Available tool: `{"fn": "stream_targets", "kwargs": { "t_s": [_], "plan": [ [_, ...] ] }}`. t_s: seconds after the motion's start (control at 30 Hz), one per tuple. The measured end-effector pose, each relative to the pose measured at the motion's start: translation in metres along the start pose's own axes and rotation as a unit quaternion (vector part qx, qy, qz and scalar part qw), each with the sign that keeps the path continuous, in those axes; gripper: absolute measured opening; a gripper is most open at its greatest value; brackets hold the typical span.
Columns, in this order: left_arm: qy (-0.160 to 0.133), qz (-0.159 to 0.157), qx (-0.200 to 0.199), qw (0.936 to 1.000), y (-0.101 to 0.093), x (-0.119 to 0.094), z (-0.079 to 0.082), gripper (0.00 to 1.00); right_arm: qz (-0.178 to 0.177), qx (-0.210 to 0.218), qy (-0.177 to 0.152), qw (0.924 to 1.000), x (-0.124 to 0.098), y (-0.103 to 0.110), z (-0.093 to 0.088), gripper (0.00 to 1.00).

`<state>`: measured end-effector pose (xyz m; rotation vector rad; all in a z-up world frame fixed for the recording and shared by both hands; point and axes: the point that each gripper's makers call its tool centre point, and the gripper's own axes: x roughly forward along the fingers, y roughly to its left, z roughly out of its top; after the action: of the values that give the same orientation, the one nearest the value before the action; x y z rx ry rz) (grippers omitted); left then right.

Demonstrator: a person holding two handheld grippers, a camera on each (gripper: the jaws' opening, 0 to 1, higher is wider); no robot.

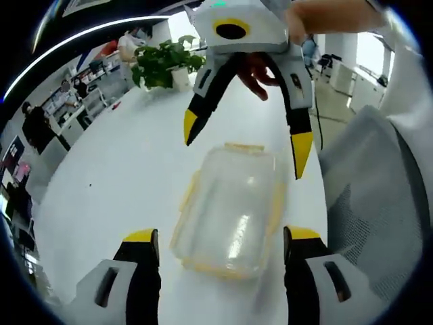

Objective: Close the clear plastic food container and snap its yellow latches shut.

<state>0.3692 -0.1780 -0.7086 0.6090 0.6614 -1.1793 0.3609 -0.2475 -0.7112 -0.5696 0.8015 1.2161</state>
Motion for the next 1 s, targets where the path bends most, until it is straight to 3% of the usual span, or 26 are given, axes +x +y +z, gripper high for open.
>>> {"fn": "stream_targets", "kwargs": {
  "t_s": [0.13,0.33,0.43,0.53,0.7,1.0],
  "plan": [
    [0.000,0.006,-0.002,1.0000,0.002,-0.002,-0.009,0.77,-0.006,0.007,-0.006,0.9999,-0.001,0.001,-0.007,0.87],
    [-0.028,0.003,0.002,0.9996,0.000,-0.005,-0.012,0.78,-0.025,0.022,-0.038,0.9987,-0.002,0.001,-0.009,0.87],
    [-0.024,0.006,-0.005,0.9997,0.002,-0.002,-0.018,0.79,-0.024,0.027,-0.042,0.9984,0.000,0.003,-0.014,0.86],
    [-0.031,0.005,-0.009,0.9995,0.002,-0.001,-0.020,0.80,-0.029,0.015,-0.043,0.9985,0.004,0.005,-0.019,0.92],
    [-0.042,-0.004,-0.016,0.9990,0.000,0.003,-0.019,0.83,-0.040,0.030,-0.047,0.9977,0.008,0.000,-0.026,0.99],
    [-0.034,-0.011,-0.013,0.9993,0.001,0.013,-0.025,0.85,-0.050,0.028,-0.044,0.9974,0.012,-0.002,-0.035,0.98]
  ]
}}
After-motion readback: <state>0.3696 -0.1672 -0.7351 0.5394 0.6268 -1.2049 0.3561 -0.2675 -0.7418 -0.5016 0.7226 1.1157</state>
